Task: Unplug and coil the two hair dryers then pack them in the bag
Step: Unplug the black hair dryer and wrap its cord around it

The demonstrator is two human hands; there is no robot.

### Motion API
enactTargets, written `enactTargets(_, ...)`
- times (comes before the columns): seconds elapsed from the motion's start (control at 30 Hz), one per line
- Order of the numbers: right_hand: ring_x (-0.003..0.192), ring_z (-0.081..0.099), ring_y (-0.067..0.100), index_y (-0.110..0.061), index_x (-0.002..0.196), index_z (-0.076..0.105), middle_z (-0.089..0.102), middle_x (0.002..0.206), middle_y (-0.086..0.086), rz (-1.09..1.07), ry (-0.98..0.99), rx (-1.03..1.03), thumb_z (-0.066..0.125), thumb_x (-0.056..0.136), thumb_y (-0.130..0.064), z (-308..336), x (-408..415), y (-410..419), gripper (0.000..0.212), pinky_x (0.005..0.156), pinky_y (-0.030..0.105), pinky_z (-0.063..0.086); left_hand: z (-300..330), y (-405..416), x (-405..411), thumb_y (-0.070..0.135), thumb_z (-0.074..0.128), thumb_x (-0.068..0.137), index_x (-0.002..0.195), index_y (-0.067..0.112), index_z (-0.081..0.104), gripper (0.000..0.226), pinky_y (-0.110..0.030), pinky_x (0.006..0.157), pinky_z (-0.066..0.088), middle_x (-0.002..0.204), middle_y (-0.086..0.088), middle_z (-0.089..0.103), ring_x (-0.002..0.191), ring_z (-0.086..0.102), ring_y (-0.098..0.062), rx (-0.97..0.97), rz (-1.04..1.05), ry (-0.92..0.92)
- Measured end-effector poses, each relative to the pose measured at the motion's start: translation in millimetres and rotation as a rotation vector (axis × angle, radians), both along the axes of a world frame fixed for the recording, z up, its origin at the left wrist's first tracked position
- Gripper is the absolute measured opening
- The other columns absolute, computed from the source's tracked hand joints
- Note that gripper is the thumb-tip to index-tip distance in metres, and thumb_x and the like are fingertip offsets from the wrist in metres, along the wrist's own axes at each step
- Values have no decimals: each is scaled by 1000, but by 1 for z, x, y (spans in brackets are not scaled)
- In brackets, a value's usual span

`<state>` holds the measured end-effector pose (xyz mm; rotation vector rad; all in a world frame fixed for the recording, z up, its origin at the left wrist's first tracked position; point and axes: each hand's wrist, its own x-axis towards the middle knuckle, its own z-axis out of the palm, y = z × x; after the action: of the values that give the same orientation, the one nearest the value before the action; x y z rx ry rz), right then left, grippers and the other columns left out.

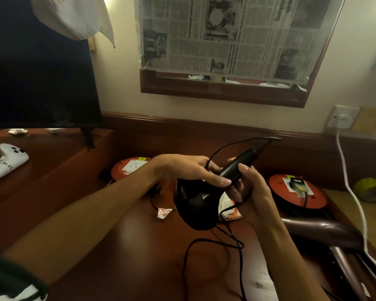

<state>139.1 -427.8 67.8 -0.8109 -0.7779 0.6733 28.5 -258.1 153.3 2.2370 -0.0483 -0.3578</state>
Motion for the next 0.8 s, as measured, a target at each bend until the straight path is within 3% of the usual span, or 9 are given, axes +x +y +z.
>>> enactTargets(0.13,37,28,7,-4,105,63,32,57,1,47,-53,-68,62,98,-30,2,6,-14,27,40,26,16,2,9,-7,31,60,104,123,-2,67,39,-62,109,47,120,-29,70,111,68,-46,-95,8,-87)
enactTargets(0.2,36,22,7,0,86,59,23,53,-1,153,-48,-169,59,100,-34,-13,11,-27,37,41,26,16,13,17,-13,25,59,105,121,-8,66,37,-53,103,54,115,-25,73,106,71,-41,-118,-18,-89)
enactTargets(0.3,44,27,9,10,84,47,34,54,-2,387,-48,-305,73,92,-36,-40,23,-40,54,46,26,23,31,20,-20,21,57,105,119,-11,67,36,-33,87,59,106,-20,75,95,74,-31,-95,-80,-15)
enactTargets(0.4,53,37,15,-3,76,54,44,63,3,530,-275,-531,72,92,-22,-38,31,-30,31,53,29,30,44,0,-19,23,62,104,112,-6,69,31,-35,82,57,97,-22,73,90,72,-30,-3,-200,84)
enactTargets(0.47,59,55,15,-8,73,65,58,67,5,460,-460,-794,77,84,-15,-23,44,-11,18,59,33,48,44,-20,-16,26,66,102,105,2,71,24,-31,74,57,89,-11,72,81,71,-21,147,-280,210)
enactTargets(0.53,63,57,14,0,74,67,60,69,7,453,-740,-938,72,85,-11,-1,57,6,16,63,44,48,33,-37,-12,39,68,98,107,9,70,31,-25,67,57,87,-2,73,75,71,-15,453,-320,340)
enactTargets(0.63,50,52,11,4,79,68,58,60,4,587,-785,-1047,67,94,-3,35,66,24,17,55,28,49,9,-43,-12,54,64,96,115,10,65,48,-28,67,55,92,-3,69,76,68,-17,833,-290,424)
enactTargets(0.8,44,54,14,6,93,67,58,58,3,745,-981,-1161,60,100,-11,94,36,50,20,50,30,56,-9,-31,0,49,66,96,116,17,58,39,-23,59,45,87,3,59,70,57,-11,946,-146,415)
